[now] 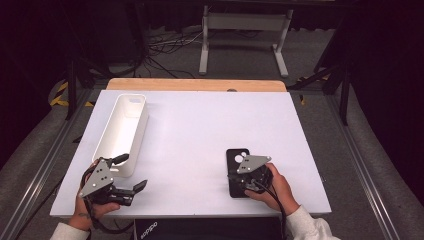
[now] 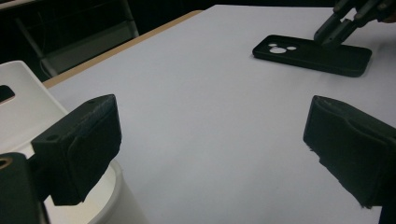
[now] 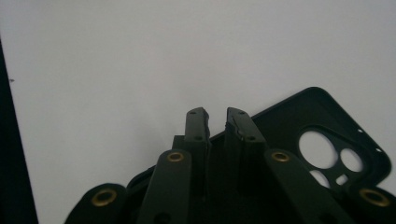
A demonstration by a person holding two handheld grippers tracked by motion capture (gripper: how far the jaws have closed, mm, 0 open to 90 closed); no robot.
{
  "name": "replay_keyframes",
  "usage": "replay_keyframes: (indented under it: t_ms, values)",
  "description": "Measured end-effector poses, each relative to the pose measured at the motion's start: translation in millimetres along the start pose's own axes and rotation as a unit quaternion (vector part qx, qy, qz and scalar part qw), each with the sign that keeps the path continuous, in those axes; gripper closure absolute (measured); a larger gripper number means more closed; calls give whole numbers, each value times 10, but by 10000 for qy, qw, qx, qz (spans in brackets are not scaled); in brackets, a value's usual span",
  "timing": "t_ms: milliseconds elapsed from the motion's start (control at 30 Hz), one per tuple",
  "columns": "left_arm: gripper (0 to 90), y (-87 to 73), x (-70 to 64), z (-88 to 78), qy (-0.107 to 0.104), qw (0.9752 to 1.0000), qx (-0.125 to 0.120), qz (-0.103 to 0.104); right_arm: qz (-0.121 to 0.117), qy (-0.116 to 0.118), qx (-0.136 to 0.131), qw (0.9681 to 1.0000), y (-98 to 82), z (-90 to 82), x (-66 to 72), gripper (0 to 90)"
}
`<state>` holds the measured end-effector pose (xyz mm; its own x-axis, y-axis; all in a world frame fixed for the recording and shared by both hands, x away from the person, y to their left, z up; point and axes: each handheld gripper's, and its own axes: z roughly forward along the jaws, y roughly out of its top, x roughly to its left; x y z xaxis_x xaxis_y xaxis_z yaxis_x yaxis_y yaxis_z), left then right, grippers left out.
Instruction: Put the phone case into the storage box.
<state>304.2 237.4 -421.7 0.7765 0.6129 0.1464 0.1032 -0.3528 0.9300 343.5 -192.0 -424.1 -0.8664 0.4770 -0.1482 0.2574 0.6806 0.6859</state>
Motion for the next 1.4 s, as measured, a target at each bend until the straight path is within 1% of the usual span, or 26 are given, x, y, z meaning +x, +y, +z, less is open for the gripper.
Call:
replay_keyframes:
  t_ms: [100,133,167,200,233,267,300,333,400,433,467,500,567,667,733,833,867,933,1000,1033,1133,1167,1200,1267,1300,1400]
  values:
    - [47,3,-4,-4,20,10000,-15,16,172,-217,-216,9994,-22,-56,-57,797]
    - [47,2,-5,-3,7,10000,-21,-19,172,-217,-216,9994,-22,-56,-57,797]
    - [47,1,-1,1,35,10000,-20,-8,299,-285,-314,9987,-33,-90,-105,782]
    - [47,1,-1,1,35,10000,-20,-8,299,-285,-314,9987,-33,-90,-105,782]
    - [46,4,-5,2,-3,10000,-7,4,415,-355,-329,9980,-44,-113,-147,775]
    - [46,4,-5,2,-3,10000,-7,4,415,-355,-329,9980,-44,-113,-147,775]
    - [46,8,-13,2,26,10000,20,53,485,-428,-330,9974,-51,-123,-160,768]
    - [44,9,-19,4,39,10000,1,81,652,-564,-373,9956,-77,-145,-212,743]
    - [45,9,-17,6,31,10000,9,73,759,-672,-341,9943,-97,-156,-261,701]
    - [45,8,-16,11,29,10000,16,66,759,-672,-341,9943,-97,-156,-261,701]
    - [45,7,-12,9,6,10000,25,66,857,-719,-344,9931,-110,-167,-294,682]
    - [45,7,-12,8,6,10000,33,60,976,-721,-386,9919,-123,-178,-323,644]
    - [43,8,-15,3,18,10000,3,72,1110,-849,-391,9894,-141,-197,-361,575]
    - [43,7,-20,-1,15,10000,-31,19,1226,-870,-400,9878,-163,-224,-399,534]
    - [43,9,-11,1,-8,10000,20,50,1332,-864,-331,9868,-156,-231,-429,464]
    - [43,13,-28,4,-17,10000,-14,84,1457,-927,-295,9845,-146,-232,-457,389]
    - [43,15,-36,5,-2,10000,-14,62,1481,-897,-235,9846,-140,-223,-473,360]
    - [43,16,-33,6,-24,10000,-15,90,1520,-951,-164,9837,-133,-209,-494,331]
    - [42,16,-32,7,-29,9999,21,105,1579,-880,-86,9835,-128,-189,-523,299]
    - [42,15,-33,8,-37,9999,25,103,1607,-859,4,9832,-122,-178,-542,263]
    - [42,15,-36,9,-31,9999,40,119,1733,-858,138,9810,-102,-152,-586,194]
    - [42,14,-36,10,-40,9999,44,123,1791,-773,220,9805,-91,-138,-606,190]
    - [42,14,-37,11,-49,9999,41,124,1812,-750,330,9800,-74,-119,-635,185]
    - [42,14,-38,11,-44,9999,45,121,1857,-733,443,9789,-49,-105,-677,183]
    - [42,14,-38,11,-44,9999,45,121,1857,-733,443,9789,-49,-105,-677,183]
    - [43,14,-39,19,-59,9999,72,140,1966,-728,551,9762,-8,-103,-767,178]
